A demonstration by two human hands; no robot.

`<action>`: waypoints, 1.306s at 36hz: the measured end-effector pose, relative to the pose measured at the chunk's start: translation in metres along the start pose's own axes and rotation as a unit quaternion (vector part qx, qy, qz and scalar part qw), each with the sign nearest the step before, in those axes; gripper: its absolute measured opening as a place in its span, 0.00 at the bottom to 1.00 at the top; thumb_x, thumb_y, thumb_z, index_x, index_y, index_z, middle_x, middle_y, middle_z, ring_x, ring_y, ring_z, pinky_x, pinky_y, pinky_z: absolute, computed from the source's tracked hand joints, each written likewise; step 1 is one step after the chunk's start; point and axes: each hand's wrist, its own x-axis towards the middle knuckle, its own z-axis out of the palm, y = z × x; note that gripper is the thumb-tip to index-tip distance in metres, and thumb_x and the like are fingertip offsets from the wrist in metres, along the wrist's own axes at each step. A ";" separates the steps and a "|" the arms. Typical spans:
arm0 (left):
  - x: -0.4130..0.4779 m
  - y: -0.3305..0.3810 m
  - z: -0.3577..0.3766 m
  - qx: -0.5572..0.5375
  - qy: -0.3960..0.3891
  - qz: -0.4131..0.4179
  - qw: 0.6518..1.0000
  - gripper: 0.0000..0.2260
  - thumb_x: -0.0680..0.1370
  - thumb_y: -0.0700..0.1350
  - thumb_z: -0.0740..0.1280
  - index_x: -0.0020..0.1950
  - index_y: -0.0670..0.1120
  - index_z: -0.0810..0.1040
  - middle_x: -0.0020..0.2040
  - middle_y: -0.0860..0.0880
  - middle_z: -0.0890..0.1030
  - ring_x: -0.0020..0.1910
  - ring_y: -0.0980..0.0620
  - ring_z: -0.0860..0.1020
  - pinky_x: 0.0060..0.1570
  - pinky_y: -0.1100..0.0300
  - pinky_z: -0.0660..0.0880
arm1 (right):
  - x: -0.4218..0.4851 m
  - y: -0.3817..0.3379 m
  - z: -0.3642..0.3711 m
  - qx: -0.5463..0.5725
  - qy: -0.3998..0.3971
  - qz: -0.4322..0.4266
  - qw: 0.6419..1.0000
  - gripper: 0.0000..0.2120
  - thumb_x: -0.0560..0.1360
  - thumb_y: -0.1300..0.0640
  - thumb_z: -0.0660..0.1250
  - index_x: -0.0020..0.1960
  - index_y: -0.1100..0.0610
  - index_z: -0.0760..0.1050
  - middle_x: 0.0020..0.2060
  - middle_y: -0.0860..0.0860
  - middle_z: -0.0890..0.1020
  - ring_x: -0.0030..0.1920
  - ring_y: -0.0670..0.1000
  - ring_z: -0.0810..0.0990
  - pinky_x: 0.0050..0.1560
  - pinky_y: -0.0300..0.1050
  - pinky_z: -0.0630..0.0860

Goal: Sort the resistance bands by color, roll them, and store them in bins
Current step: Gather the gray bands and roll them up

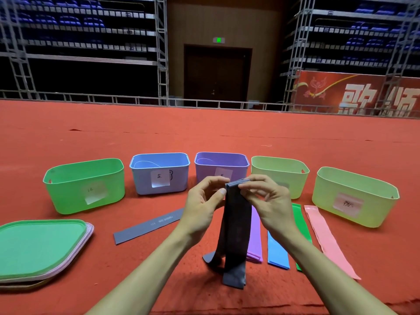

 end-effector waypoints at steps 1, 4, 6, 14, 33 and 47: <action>0.000 0.000 0.000 0.003 0.002 -0.002 1.000 0.09 0.79 0.33 0.63 0.52 0.45 0.79 0.47 0.51 0.83 0.50 0.53 0.80 0.53 0.52 0.78 | -0.001 0.000 0.000 0.002 0.002 0.001 1.000 0.20 0.69 0.73 0.71 0.43 0.47 0.84 0.48 0.57 0.81 0.48 0.51 0.82 0.51 0.41 0.78; 0.001 0.000 0.002 0.011 0.006 -0.001 1.000 0.09 0.80 0.33 0.62 0.52 0.44 0.79 0.48 0.49 0.83 0.50 0.52 0.80 0.54 0.50 0.78 | -0.002 0.001 0.000 0.008 0.013 0.011 1.000 0.18 0.69 0.72 0.71 0.43 0.48 0.85 0.48 0.56 0.80 0.50 0.52 0.82 0.51 0.41 0.78; 0.001 0.000 0.003 0.013 0.013 0.001 1.000 0.09 0.80 0.33 0.62 0.52 0.44 0.79 0.48 0.49 0.83 0.50 0.53 0.80 0.54 0.51 0.78 | -0.003 0.001 0.000 0.007 0.021 0.014 1.000 0.19 0.69 0.72 0.71 0.43 0.48 0.85 0.48 0.56 0.80 0.50 0.53 0.81 0.50 0.41 0.78; 0.003 0.000 0.005 0.010 0.024 0.000 1.000 0.09 0.79 0.33 0.62 0.51 0.43 0.80 0.47 0.47 0.83 0.49 0.52 0.81 0.51 0.55 0.79 | -0.006 -0.003 0.002 -0.021 0.041 -0.005 0.999 0.20 0.68 0.71 0.73 0.42 0.44 0.85 0.47 0.55 0.78 0.48 0.44 0.78 0.45 0.32 0.75; 0.003 0.000 0.010 -0.004 0.026 0.003 1.000 0.09 0.79 0.31 0.62 0.50 0.43 0.80 0.45 0.48 0.83 0.49 0.52 0.81 0.53 0.53 0.79 | -0.009 -0.006 0.006 -0.013 0.067 -0.034 0.997 0.23 0.68 0.72 0.72 0.42 0.42 0.84 0.46 0.56 0.77 0.46 0.42 0.78 0.44 0.30 0.74; 0.001 -0.002 0.008 0.001 0.003 0.017 1.000 0.15 0.79 0.32 0.63 0.56 0.50 0.80 0.49 0.49 0.80 0.51 0.55 0.78 0.53 0.57 0.77 | -0.010 0.004 0.008 0.051 0.088 0.023 0.995 0.18 0.69 0.72 0.71 0.41 0.48 0.85 0.44 0.50 0.79 0.47 0.48 0.80 0.51 0.38 0.76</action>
